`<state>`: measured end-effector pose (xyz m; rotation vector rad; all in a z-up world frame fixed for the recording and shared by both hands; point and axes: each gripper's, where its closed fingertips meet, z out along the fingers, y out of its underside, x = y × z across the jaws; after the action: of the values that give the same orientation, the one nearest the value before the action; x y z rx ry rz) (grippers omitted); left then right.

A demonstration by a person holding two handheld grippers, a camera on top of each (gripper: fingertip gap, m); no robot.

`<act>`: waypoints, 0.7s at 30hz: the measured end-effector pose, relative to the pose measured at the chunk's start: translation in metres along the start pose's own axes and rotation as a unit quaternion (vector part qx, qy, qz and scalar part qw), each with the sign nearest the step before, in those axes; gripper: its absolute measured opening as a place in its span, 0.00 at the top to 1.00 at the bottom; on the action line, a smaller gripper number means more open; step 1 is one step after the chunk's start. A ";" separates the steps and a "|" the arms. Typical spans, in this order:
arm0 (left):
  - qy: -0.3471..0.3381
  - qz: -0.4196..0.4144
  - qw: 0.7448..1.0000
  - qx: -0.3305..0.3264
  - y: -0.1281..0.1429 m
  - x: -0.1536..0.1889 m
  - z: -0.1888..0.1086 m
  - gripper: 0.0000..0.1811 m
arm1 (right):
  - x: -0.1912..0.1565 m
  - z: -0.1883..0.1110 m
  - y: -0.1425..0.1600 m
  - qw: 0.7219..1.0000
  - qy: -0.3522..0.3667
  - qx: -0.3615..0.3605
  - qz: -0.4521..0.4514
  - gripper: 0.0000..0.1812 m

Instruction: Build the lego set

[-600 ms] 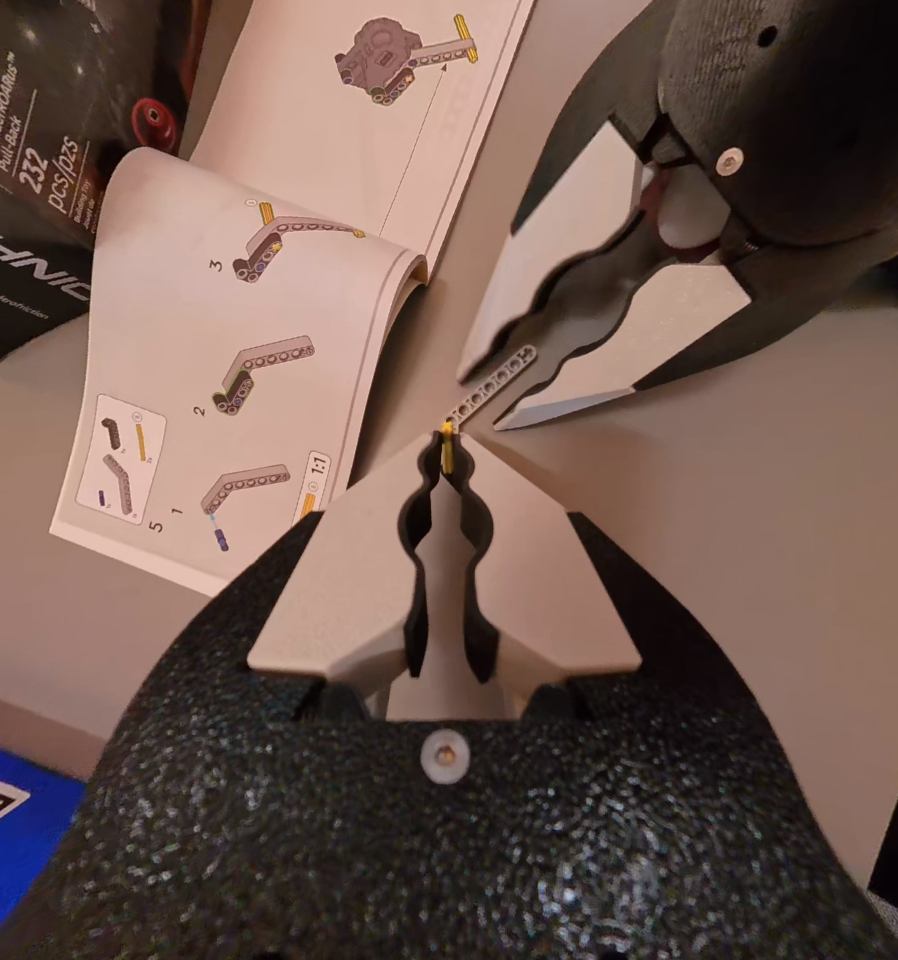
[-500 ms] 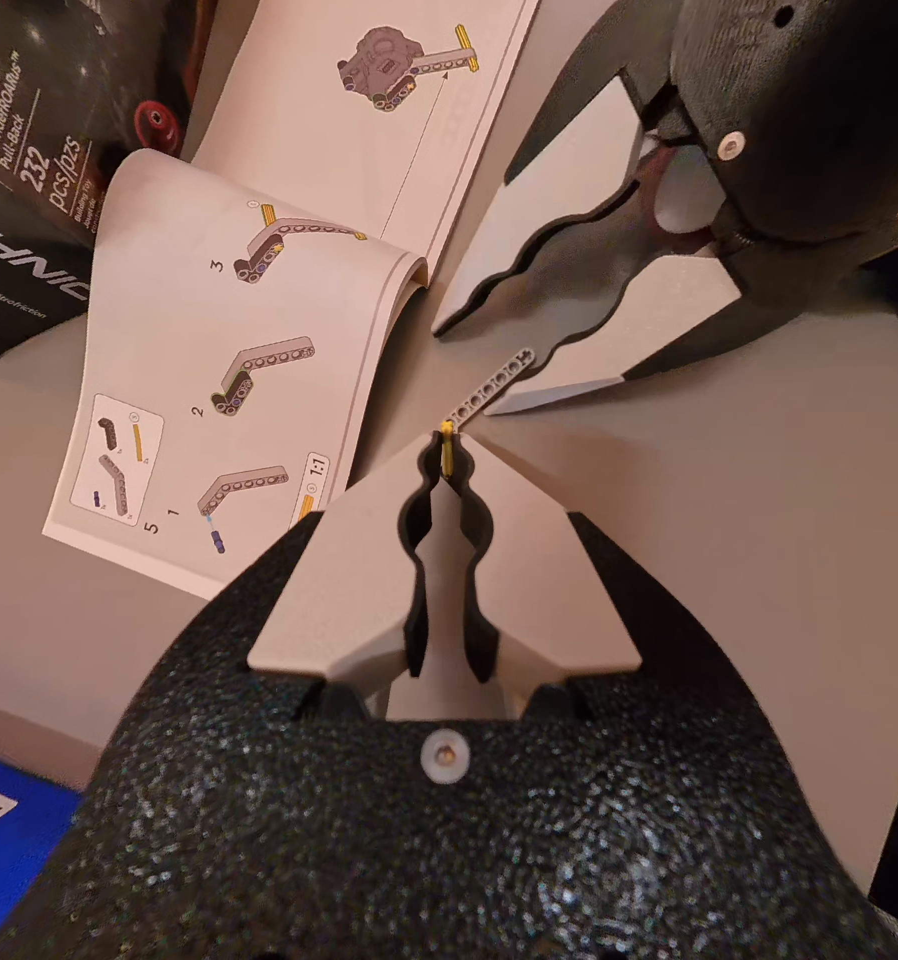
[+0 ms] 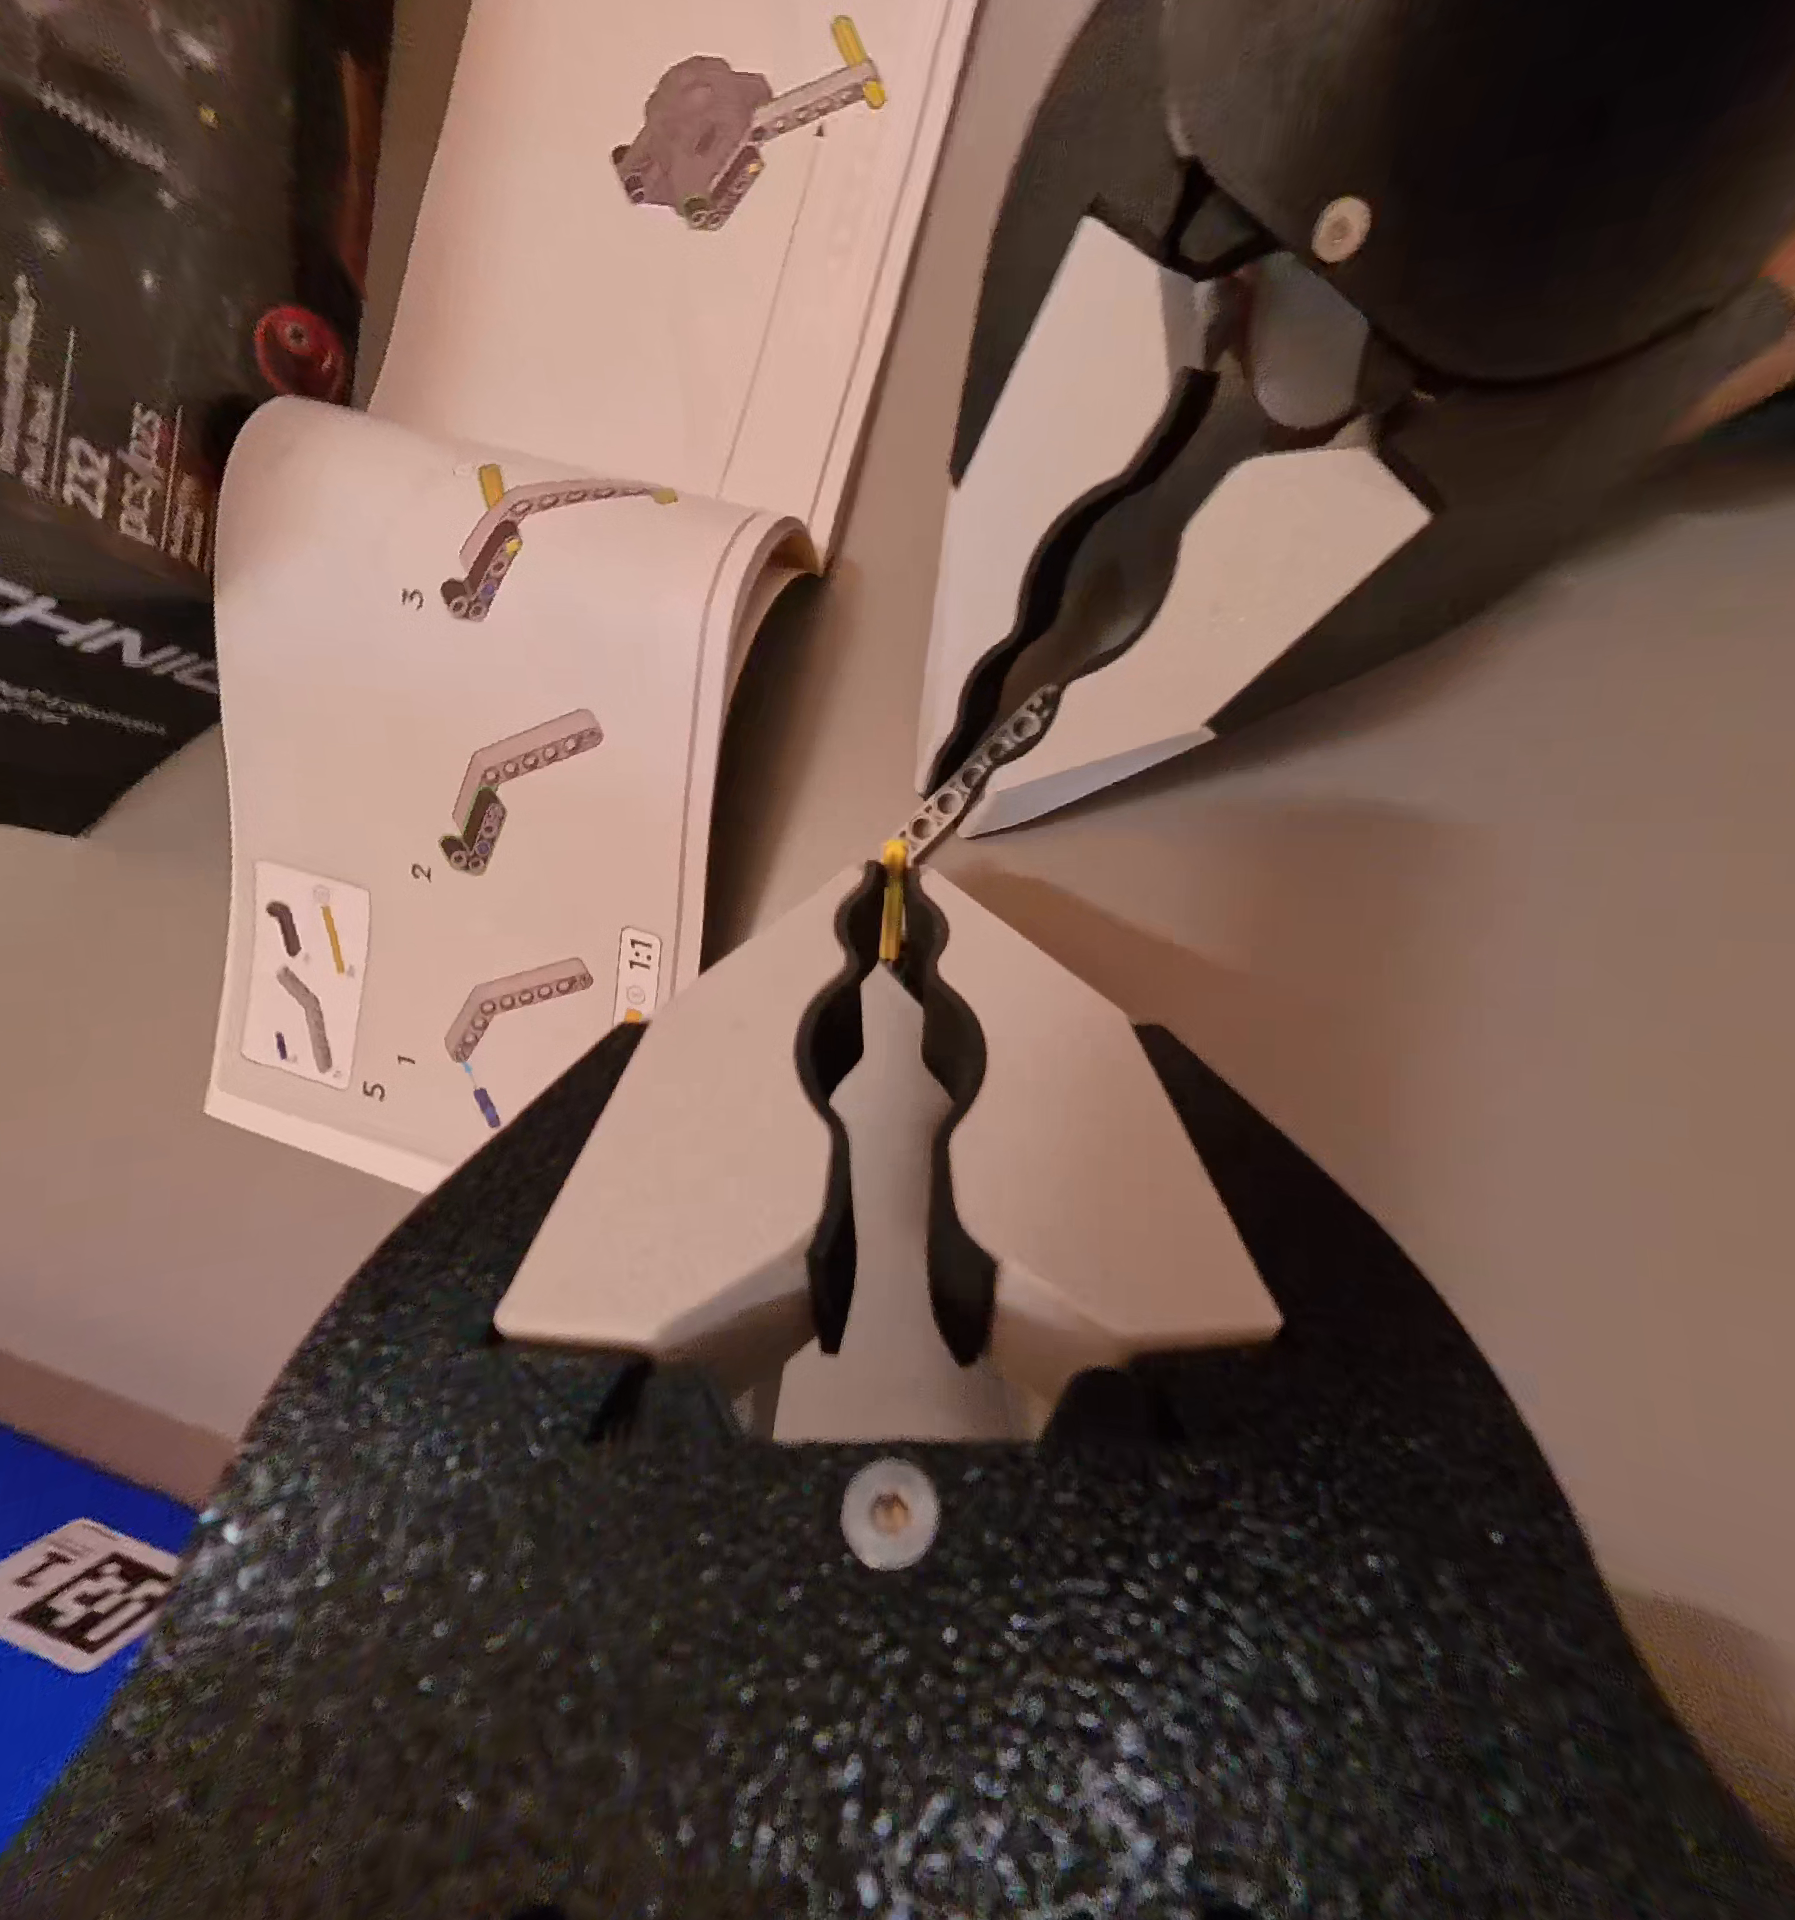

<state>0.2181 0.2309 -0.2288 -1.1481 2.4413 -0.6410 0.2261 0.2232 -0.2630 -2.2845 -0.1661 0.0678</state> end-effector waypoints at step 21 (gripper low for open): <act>0.097 -0.186 0.930 0.302 -0.025 -0.001 -0.035 1.00 | 0.003 -0.019 -0.027 0.997 0.011 0.078 -0.004 0.88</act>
<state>0.2161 0.2260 -0.1860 -1.3147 1.9298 -1.5546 0.2285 0.2273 -0.2301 -2.1283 -0.1524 0.0507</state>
